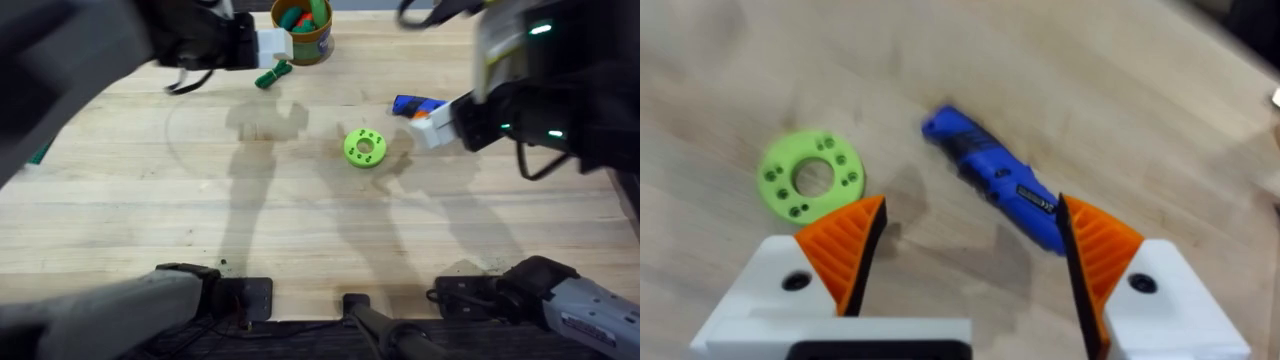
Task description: Pick up the gripper from the table and insert it into the empty holder that is missing its gripper. Then pick up a screw, insert it into the mounting hole, and use the screwdriver to tighten it. Finally, clean up the table by picking up the vegetable and placing it into the bucket.
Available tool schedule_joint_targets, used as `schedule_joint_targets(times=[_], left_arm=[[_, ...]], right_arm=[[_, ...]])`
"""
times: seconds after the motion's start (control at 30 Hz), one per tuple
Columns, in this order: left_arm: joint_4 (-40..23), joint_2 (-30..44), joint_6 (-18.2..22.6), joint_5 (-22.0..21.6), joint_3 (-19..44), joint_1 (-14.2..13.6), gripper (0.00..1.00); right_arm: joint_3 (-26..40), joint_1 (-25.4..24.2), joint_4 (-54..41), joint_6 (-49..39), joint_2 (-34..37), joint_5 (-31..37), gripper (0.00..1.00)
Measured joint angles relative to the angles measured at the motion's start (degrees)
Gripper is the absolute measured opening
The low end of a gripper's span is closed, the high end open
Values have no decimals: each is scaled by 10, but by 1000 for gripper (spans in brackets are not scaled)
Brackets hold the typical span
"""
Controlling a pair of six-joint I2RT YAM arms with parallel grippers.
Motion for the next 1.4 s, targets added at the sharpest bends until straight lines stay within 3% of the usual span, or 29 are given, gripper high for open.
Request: schedule_joint_targets(times=[0.1,0.27,0.43,0.53,0.77,0.87,1.1,1.4], left_arm=[[-9,-36,1,2,10,-3,973],[-46,1,0,2,-1,5,973],[-45,12,3,5,-7,4,973],[-22,11,39,8,-7,4,973],[12,11,181,32,-7,-4,973],[30,12,217,33,-7,-5,973],[93,57,247,32,-7,7,973],[163,142,252,32,-7,10,973]], right_arm=[[6,1,-29,0,-14,-1,980],[-3,5,-52,0,12,-2,980],[-3,13,-50,0,12,-12,980],[-3,15,-50,0,12,-16,980],[-3,15,-49,0,21,-19,980],[-3,15,-49,0,26,-19,980],[-3,15,-40,0,26,-19,980],[-3,15,-14,0,26,-19,980]])
